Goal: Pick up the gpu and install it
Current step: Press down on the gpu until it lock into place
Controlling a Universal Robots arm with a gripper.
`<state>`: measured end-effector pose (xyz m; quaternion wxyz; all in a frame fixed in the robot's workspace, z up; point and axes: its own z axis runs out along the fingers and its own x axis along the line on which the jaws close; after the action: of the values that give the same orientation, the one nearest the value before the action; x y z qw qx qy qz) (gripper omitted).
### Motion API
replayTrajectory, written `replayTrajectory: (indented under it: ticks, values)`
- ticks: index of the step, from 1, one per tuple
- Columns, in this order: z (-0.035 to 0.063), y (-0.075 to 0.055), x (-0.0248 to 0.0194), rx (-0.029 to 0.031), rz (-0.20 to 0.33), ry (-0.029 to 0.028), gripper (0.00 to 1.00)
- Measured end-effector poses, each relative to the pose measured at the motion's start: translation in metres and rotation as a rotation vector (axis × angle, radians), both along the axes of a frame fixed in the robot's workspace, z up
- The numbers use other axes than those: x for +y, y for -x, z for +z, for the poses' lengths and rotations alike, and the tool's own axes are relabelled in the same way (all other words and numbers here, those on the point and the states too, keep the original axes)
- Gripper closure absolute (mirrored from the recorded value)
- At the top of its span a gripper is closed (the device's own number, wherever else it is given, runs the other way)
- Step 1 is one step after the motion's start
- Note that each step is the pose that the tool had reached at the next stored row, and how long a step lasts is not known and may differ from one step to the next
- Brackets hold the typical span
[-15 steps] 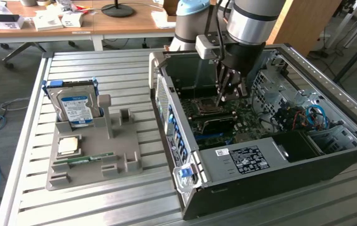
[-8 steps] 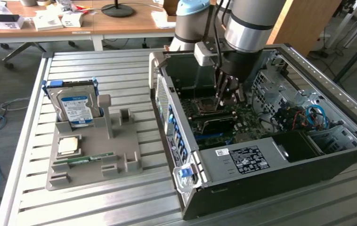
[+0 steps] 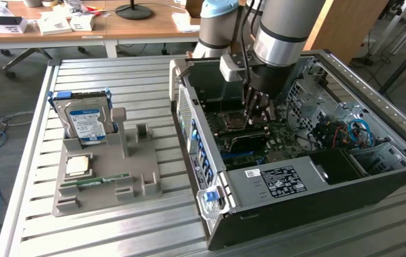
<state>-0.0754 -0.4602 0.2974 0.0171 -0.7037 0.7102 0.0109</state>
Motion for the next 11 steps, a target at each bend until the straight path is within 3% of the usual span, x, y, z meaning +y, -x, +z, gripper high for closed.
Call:
replayTrajectory:
  ticks: [4,5,11]
  values:
    - [-0.0002,0.000,0.0001,0.0000,0.000,0.0000,0.89]
    - [-0.0022,0.012,0.0030,0.0000,-0.001,0.0000,0.89]
    - [-0.0025,0.012,0.0030,0.0000,-0.001,-0.0001,0.89]
